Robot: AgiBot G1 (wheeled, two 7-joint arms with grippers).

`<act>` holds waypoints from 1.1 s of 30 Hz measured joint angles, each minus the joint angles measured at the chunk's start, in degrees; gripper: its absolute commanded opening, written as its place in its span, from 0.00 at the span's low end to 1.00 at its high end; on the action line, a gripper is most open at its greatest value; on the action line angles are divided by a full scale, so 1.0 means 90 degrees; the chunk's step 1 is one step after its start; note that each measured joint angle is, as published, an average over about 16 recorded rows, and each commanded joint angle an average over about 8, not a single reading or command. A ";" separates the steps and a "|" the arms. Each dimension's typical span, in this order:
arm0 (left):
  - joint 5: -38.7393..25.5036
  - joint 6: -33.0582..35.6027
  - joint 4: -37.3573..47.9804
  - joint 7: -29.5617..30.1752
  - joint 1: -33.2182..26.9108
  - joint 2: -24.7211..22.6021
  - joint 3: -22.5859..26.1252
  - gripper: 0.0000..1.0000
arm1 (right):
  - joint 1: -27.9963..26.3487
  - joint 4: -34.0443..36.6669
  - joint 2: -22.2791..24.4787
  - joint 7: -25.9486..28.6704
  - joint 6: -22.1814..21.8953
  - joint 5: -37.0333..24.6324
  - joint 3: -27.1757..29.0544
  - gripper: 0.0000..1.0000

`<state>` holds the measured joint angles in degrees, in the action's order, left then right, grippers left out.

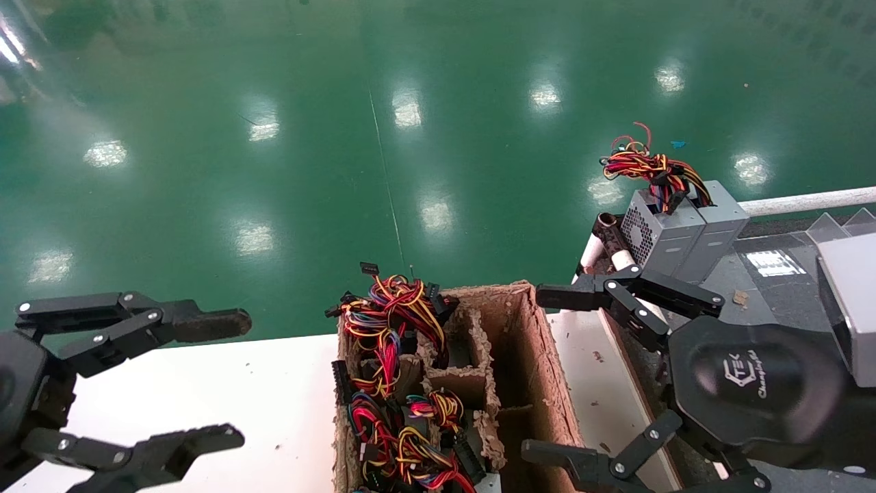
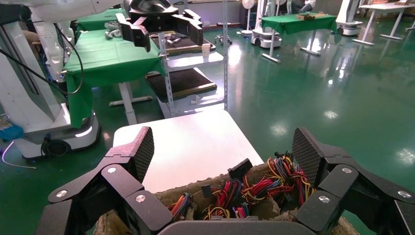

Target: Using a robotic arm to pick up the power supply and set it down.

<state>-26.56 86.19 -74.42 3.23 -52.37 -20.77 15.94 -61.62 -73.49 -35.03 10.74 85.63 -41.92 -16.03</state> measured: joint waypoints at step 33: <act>0.0000 0.0000 0.0000 0.0000 0.0000 0.0000 0.0000 0.95 | 0.0000 -0.0001 0.0000 0.0000 0.0000 0.0000 0.0000 1.00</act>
<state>-26.56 86.19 -74.42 3.23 -52.37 -20.77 15.94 -61.61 -73.49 -35.03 10.74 85.63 -41.92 -16.03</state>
